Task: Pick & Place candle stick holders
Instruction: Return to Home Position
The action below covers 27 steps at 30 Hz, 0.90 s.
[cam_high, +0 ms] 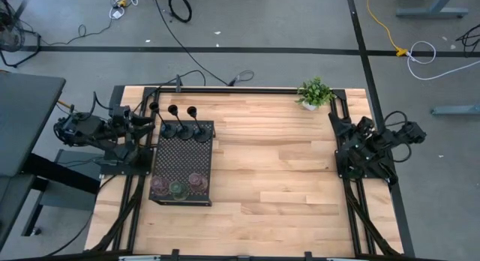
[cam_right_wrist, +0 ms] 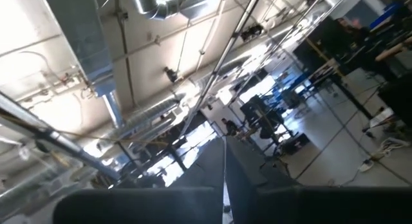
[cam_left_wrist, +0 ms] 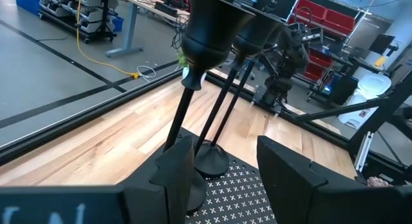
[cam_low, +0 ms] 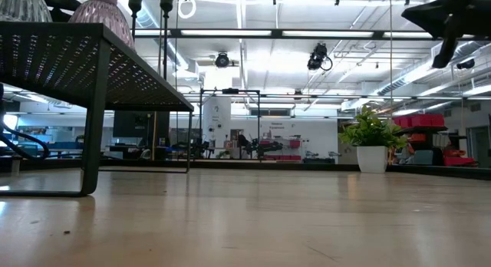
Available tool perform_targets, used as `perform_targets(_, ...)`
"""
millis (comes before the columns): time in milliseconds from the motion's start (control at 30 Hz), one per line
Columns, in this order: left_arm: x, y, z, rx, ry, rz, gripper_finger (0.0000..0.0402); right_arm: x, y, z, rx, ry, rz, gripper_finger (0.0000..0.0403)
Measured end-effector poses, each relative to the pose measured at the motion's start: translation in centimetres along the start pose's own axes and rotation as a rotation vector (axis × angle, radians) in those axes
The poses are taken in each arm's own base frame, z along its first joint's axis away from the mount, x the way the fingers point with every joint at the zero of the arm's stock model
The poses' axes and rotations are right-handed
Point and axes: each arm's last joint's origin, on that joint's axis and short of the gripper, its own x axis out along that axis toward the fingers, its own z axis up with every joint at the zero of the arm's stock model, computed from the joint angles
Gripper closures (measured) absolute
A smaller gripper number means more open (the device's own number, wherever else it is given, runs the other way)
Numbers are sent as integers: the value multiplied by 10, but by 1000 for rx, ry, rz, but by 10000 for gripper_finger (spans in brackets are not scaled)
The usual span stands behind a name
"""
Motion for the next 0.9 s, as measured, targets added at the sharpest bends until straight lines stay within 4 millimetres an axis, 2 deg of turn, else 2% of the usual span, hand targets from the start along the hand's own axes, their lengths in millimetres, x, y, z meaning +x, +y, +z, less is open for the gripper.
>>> perform_targets(900,0,0,0,0,0,1,229,7,-17,11,-112,-181,-200,389)
